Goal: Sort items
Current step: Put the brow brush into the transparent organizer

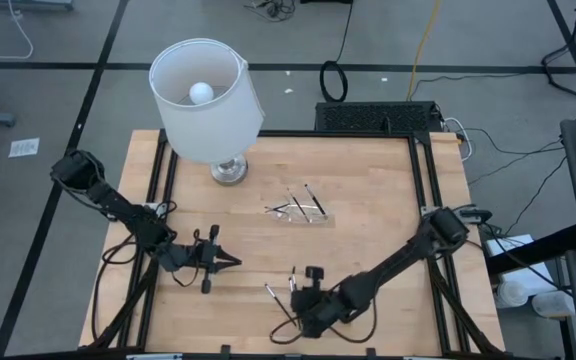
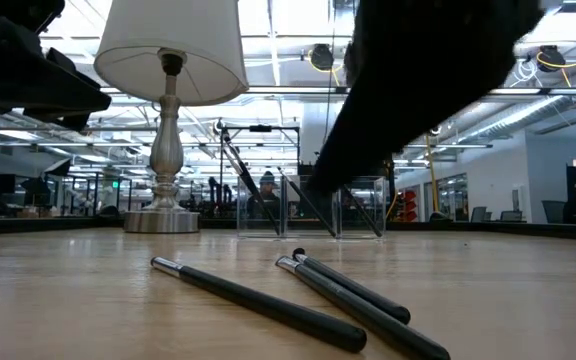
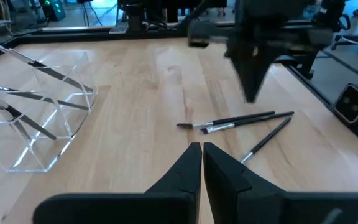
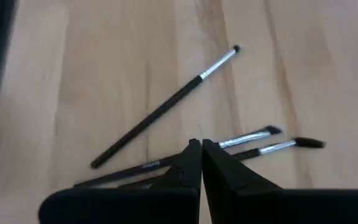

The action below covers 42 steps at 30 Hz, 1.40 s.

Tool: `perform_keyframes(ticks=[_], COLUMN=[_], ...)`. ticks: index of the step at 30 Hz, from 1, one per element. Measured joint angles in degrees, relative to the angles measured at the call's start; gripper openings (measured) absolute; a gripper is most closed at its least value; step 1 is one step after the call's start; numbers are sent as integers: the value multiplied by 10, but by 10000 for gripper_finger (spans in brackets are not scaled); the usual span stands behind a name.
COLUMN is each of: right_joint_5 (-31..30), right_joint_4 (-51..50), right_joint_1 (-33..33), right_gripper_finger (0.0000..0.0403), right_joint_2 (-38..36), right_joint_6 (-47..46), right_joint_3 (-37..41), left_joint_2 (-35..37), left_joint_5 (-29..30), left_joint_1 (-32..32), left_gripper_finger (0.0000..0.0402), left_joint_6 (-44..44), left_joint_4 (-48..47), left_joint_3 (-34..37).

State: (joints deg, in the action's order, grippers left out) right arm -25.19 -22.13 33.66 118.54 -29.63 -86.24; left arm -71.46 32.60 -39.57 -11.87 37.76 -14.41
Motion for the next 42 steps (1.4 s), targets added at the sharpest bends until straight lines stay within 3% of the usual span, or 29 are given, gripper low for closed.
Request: perform_keyframes(ticks=[12, 23, 42], right_joint_5=[-1, 30, 61], right_joint_4=[38, 112, -23], right_joint_1=[-2, -10, -4], right_gripper_finger=[0, 0, 0], right_joint_2=[26, 26, -1], right_joint_6=[4, -15, -62], right_joint_3=[0, 53, 61], left_joint_2=[0, 0, 0], left_joint_5=[3, 5, 5], left_joint_1=[-2, 1, 1], left_gripper_finger=[26, 26, 26], left_joint_6=[19, 12, 11], left_joint_4=[-7, -7, -7], left_joint_3=[0, 0, 0])
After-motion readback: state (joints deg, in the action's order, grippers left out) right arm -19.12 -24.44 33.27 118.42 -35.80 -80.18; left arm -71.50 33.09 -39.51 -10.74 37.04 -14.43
